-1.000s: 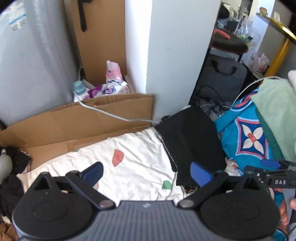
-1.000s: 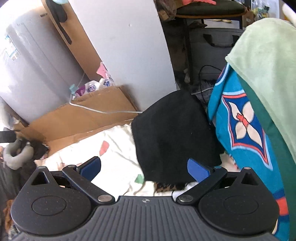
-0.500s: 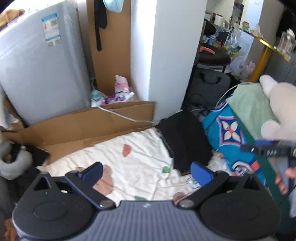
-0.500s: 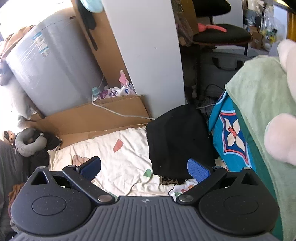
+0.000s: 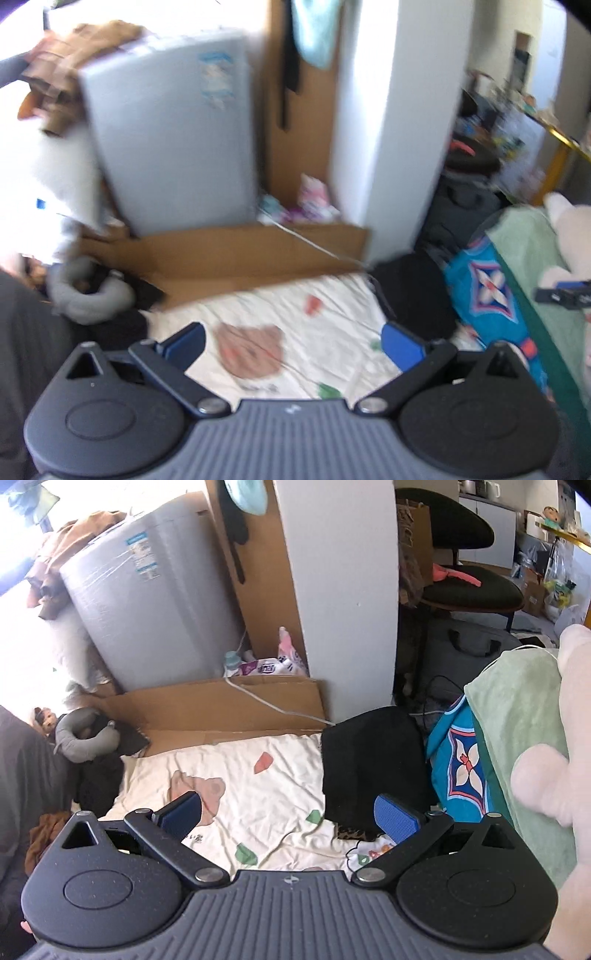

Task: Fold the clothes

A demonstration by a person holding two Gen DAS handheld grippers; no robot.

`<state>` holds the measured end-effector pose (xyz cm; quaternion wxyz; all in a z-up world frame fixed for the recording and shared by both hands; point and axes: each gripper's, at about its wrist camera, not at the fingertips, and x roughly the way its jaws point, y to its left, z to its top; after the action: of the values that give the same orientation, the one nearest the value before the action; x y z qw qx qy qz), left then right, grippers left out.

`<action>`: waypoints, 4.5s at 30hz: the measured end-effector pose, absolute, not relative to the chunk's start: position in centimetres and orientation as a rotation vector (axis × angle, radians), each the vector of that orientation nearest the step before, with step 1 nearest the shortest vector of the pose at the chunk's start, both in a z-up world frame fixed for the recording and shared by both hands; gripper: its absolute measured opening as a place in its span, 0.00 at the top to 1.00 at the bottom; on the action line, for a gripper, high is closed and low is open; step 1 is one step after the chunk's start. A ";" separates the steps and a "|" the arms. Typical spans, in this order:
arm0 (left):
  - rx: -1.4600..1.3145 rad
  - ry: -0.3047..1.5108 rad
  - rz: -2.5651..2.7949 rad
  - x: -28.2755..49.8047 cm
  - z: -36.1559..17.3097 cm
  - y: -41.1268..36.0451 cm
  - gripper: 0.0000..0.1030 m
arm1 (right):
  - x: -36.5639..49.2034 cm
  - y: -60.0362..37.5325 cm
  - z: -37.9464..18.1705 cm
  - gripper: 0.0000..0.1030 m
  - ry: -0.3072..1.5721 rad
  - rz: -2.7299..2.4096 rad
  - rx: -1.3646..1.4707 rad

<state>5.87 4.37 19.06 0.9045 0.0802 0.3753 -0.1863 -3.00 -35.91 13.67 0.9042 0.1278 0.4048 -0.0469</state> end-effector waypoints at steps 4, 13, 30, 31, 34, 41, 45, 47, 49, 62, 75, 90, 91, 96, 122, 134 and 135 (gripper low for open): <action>0.094 0.766 -0.372 3.6 18.6 6.4 0.01 | -4.6 -34.7 14.4 0.00 0.821 -0.077 0.284; 0.026 0.775 -0.295 -0.2 15.7 7.6 0.01 | -7.2 -30.5 14.7 0.00 0.815 0.047 0.296; -0.002 0.882 -0.096 -2.1 5.9 8.2 0.01 | -6.2 -28.3 6.3 0.00 0.909 0.021 0.207; -0.004 0.890 -0.097 -2.2 5.2 8.2 0.01 | -6.1 -28.1 5.8 0.00 0.915 0.031 0.205; 0.008 0.888 -0.073 -2.3 3.7 7.9 0.01 | -5.9 -27.2 4.4 0.00 0.934 0.046 0.168; 0.002 0.896 -0.004 -2.4 1.2 7.8 0.01 | -5.2 -25.2 2.1 0.00 0.942 0.073 0.140; 0.004 0.887 0.034 -2.5 0.5 8.0 0.01 | -4.5 -24.7 1.5 0.00 0.945 0.089 0.169; 0.001 0.890 0.046 -2.4 0.1 8.0 0.01 | -3.9 -23.8 1.3 0.00 0.956 0.078 0.120; 0.001 0.895 0.060 -2.2 -0.1 8.0 0.01 | -3.5 -23.0 1.3 0.00 0.965 0.080 0.068; -0.021 0.905 0.077 -2.8 0.2 8.0 0.01 | -3.8 -24.0 0.7 0.00 0.976 0.047 0.081; -0.025 0.893 0.092 -3.5 0.1 7.9 0.01 | -4.1 -23.4 -0.6 0.00 0.989 0.039 0.059; -0.038 0.891 0.061 -3.6 -0.8 7.3 0.00 | -4.4 -23.3 -0.9 0.01 0.974 0.018 0.044; -0.033 0.889 0.061 -3.6 -0.7 7.2 0.00 | -4.4 -23.4 -0.9 0.01 0.974 0.017 0.046; -0.040 0.891 0.066 -3.7 -0.7 7.2 0.00 | -4.6 -22.5 -0.9 0.01 0.971 -0.018 -0.028; -0.053 0.891 0.064 -3.7 -0.9 7.2 0.00 | -4.7 -24.0 -0.9 0.01 0.967 0.026 0.098; -0.061 0.898 0.064 -3.6 -0.8 7.3 0.00 | -4.7 -24.1 -1.0 0.01 0.966 0.020 0.098; -0.055 0.895 0.065 -3.6 -0.8 7.2 0.00 | -4.7 -24.0 -1.0 0.01 0.966 0.019 0.098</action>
<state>-3.65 7.21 -0.83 0.9006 -0.0264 0.4327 0.0316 -4.73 -24.05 -0.95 0.8844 0.0472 0.4642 0.0094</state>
